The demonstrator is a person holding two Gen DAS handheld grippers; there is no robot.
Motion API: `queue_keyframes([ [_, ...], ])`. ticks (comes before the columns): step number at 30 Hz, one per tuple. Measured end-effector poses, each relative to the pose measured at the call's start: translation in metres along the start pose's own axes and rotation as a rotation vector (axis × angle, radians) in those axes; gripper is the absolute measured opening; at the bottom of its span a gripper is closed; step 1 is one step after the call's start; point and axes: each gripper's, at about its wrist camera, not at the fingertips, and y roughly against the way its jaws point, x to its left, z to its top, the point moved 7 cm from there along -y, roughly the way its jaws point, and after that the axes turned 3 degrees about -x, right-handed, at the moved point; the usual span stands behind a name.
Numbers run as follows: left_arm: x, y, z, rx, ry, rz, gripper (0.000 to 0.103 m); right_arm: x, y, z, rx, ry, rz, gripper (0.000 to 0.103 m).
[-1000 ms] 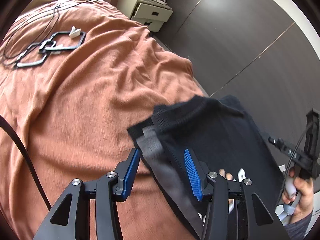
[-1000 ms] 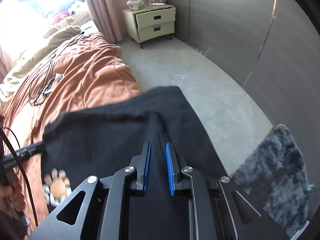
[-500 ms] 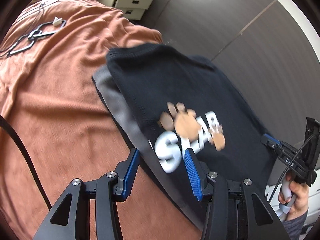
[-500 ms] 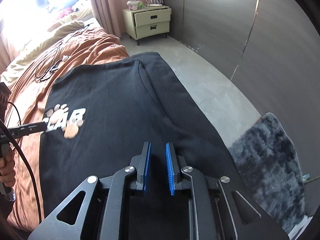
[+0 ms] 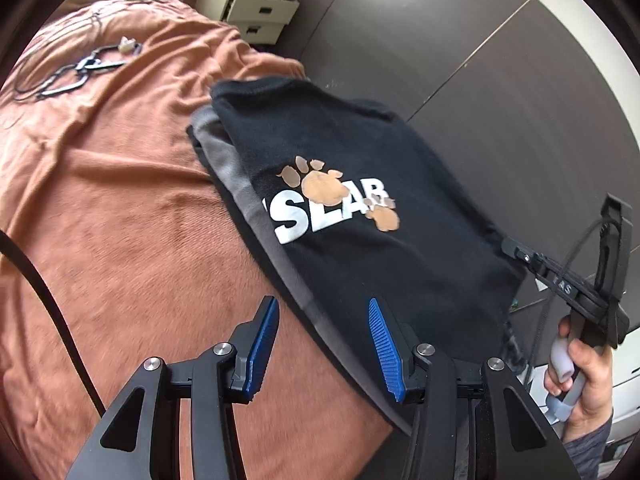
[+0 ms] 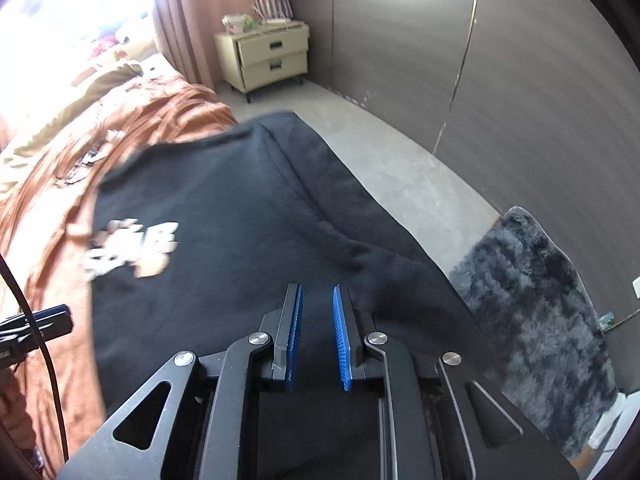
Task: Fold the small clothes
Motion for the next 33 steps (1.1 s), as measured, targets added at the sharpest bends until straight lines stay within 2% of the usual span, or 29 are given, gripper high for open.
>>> queue_keyframes([
  [6, -0.010, 0.046, -0.015, -0.035, -0.018, -0.001, 0.049, 0.010, 0.069, -0.025, -0.048, -0.014, 0.025, 0.013],
  [9, -0.020, 0.072, -0.023, -0.063, -0.052, 0.010, 0.051, 0.014, 0.102, -0.039, -0.073, -0.022, 0.032, 0.019],
  [12, -0.029, 0.100, -0.030, -0.091, -0.085, 0.015, 0.057, 0.018, 0.131, -0.050, -0.100, -0.033, 0.046, 0.035],
  [13, -0.034, 0.112, -0.034, -0.105, -0.104, 0.017, 0.061, 0.019, 0.137, -0.051, -0.109, -0.037, 0.047, 0.045],
  [14, -0.037, 0.120, -0.037, -0.115, -0.117, 0.019, 0.067, 0.020, 0.147, -0.055, -0.124, -0.040, 0.048, 0.055],
  [15, -0.040, 0.127, -0.040, -0.124, -0.128, 0.021, 0.071, 0.022, 0.159, -0.059, -0.139, -0.043, 0.049, 0.060],
  [17, -0.045, 0.146, -0.048, -0.147, -0.147, 0.026, 0.087, 0.026, 0.176, -0.067, -0.162, -0.052, 0.059, 0.074],
  [19, -0.046, 0.161, -0.053, -0.168, -0.160, 0.035, 0.093, 0.031, 0.192, -0.077, -0.177, -0.062, 0.069, 0.081],
  [24, -0.045, 0.200, -0.073, -0.200, -0.187, 0.056, 0.096, 0.046, 0.233, -0.106, -0.221, -0.087, 0.094, 0.087],
  [27, -0.042, 0.226, -0.087, -0.216, -0.200, 0.067, 0.097, 0.055, 0.254, -0.121, -0.243, -0.092, 0.106, 0.095],
  [29, -0.039, 0.247, -0.097, -0.241, -0.219, 0.072, 0.102, 0.063, 0.270, -0.132, -0.262, -0.091, 0.110, 0.100],
  [33, -0.032, 0.285, -0.116, -0.301, -0.246, 0.105, 0.103, 0.082, 0.300, -0.155, -0.297, -0.077, 0.124, 0.103],
])
